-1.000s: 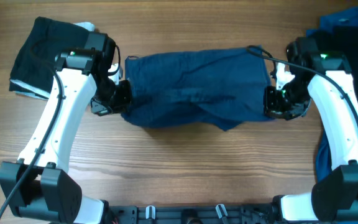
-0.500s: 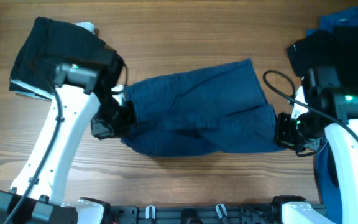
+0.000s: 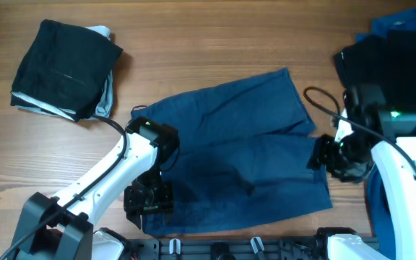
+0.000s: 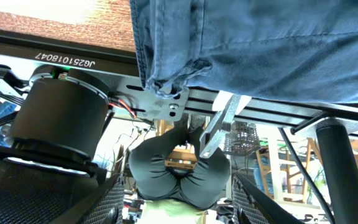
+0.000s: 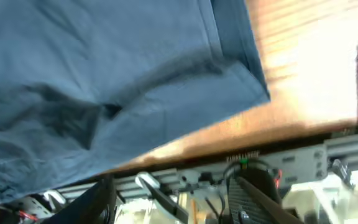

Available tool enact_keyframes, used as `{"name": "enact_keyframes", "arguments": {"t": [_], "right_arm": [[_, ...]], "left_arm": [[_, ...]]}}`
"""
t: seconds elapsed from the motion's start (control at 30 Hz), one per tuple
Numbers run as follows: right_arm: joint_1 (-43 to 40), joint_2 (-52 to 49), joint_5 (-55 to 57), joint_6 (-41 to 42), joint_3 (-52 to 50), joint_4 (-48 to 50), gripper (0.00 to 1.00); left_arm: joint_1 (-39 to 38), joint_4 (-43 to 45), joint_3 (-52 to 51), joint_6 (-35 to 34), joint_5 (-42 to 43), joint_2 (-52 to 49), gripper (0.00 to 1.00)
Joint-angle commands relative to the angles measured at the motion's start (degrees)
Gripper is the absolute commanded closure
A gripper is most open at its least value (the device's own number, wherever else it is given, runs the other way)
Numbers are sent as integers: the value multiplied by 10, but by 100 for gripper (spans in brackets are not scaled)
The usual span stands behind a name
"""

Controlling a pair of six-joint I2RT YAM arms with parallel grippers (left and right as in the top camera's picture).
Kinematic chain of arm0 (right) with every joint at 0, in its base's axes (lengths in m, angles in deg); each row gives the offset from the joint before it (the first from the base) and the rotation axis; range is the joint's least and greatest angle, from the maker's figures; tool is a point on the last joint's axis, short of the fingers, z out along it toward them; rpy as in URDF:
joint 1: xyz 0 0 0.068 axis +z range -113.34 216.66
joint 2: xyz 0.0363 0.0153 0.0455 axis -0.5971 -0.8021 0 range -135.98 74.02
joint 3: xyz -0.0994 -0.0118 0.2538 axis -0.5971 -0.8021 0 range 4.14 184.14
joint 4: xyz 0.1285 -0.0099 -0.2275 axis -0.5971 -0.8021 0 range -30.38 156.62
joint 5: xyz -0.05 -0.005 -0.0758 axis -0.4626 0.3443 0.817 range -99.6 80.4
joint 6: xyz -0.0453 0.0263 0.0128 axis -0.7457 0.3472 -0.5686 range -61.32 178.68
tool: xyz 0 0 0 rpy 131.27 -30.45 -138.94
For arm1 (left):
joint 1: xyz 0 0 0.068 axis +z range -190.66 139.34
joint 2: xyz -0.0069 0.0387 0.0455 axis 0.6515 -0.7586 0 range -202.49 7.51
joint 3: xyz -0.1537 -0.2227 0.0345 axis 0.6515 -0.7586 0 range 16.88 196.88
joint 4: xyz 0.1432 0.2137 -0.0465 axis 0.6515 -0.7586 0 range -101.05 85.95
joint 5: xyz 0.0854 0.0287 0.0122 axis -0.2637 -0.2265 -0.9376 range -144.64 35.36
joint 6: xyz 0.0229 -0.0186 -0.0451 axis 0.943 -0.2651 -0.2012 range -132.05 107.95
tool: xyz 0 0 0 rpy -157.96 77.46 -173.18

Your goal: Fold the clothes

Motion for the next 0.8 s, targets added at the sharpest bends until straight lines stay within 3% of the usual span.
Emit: {"name": "enact_keyframes", "arguments": {"t": [0.0, 0.07, 0.13, 0.2, 0.3, 0.4, 0.53, 0.77], "right_arm": [[0, -14, -28, -49, 104, 19, 48], [0, -38, -54, -85, 134, 31, 53], [0, -86, -57, -89, 144, 85, 69], [0, -150, -79, -132, 144, 140, 76], [7, -261, -89, -161, 144, 272, 96], [37, -351, -89, -176, 144, 373, 96], [75, -418, -62, -175, 144, 476, 96], [94, -469, -15, -174, 143, 521, 95]], "left_arm": [[-2, -1, 38, 2, 7, 21, 55], [2, 18, 106, -5, -16, 24, 62], [23, 90, 164, -7, -49, 24, 79], [75, 189, 170, -22, -95, 17, 96], [146, 287, 170, -9, -122, -24, 96], [168, 318, 170, 44, -122, -91, 96], [168, 353, 170, 46, -125, -179, 96], [168, 387, 170, 46, -149, -272, 96]]}}
